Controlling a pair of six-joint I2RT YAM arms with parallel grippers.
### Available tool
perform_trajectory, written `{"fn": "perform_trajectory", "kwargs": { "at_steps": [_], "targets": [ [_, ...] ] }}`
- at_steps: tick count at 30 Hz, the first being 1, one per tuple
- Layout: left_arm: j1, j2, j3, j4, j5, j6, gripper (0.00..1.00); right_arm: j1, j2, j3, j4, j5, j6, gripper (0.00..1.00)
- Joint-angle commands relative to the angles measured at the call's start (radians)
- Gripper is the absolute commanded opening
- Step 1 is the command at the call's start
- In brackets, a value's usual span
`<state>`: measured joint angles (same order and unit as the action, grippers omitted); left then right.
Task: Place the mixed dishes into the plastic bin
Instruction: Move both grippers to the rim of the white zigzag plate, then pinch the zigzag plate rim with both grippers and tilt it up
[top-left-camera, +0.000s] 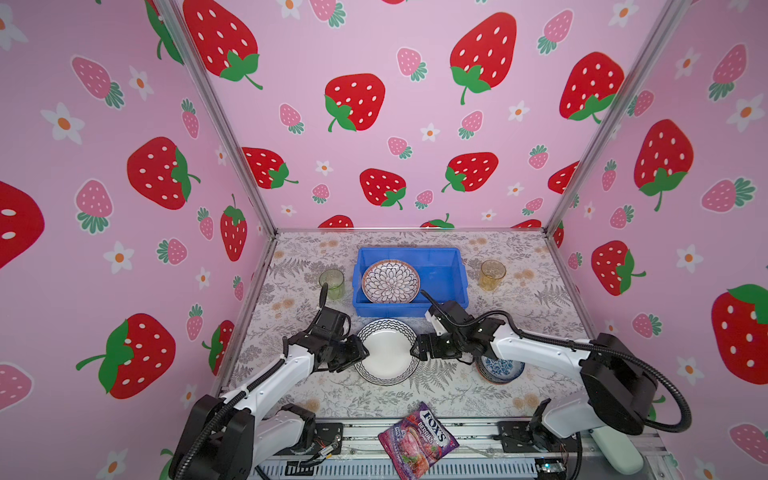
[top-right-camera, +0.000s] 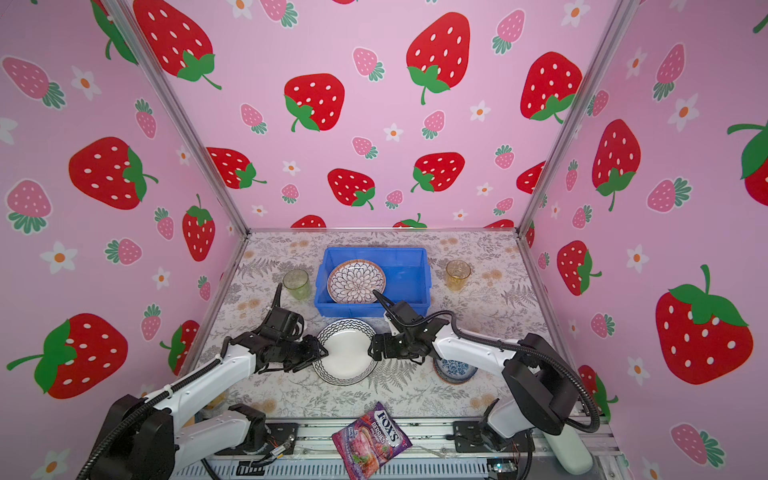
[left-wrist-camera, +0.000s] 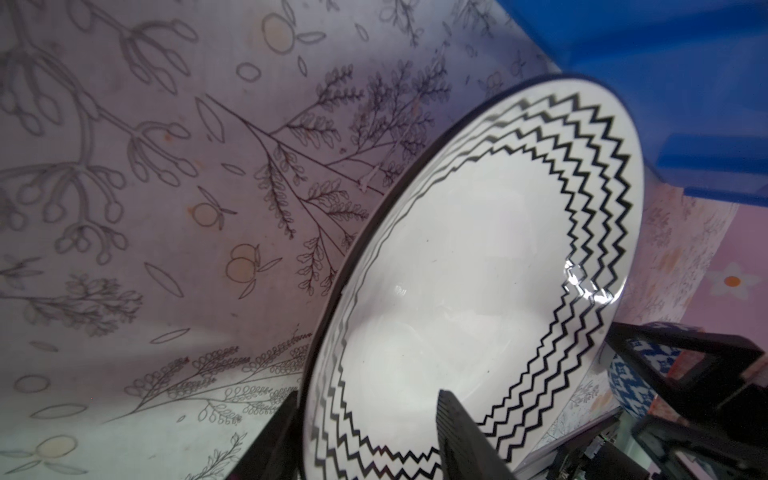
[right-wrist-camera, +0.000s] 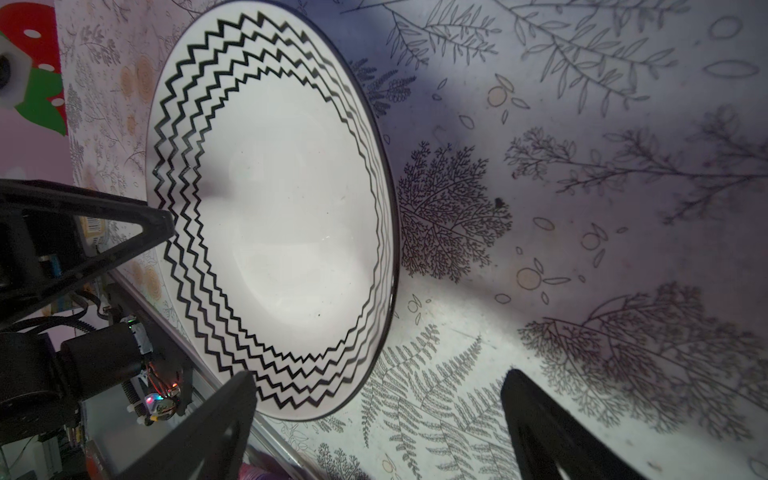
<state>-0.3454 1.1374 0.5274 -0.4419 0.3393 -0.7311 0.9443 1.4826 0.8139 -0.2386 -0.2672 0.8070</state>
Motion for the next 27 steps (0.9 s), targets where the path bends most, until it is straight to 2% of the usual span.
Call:
{"fn": "perform_trajectory", "kwargs": {
  "at_steps": [1,5,18,27],
  "targets": [
    [-0.004,0.011,-0.005,0.012,-0.013,0.005,0.48,0.000,0.007,0.002,0.005,-0.001,-0.005,0.95],
    [-0.004,0.027,0.001,0.013,-0.016,0.017,0.43,-0.001,0.001,0.001,0.006,0.000,-0.005,0.95],
    [-0.004,0.047,-0.010,0.016,-0.024,0.032,0.20,-0.005,0.003,0.002,0.008,0.000,-0.012,0.94],
    [-0.005,0.029,-0.015,0.010,-0.015,0.029,0.00,-0.007,-0.016,0.017,-0.006,0.000,-0.010,0.94]
  ]
}}
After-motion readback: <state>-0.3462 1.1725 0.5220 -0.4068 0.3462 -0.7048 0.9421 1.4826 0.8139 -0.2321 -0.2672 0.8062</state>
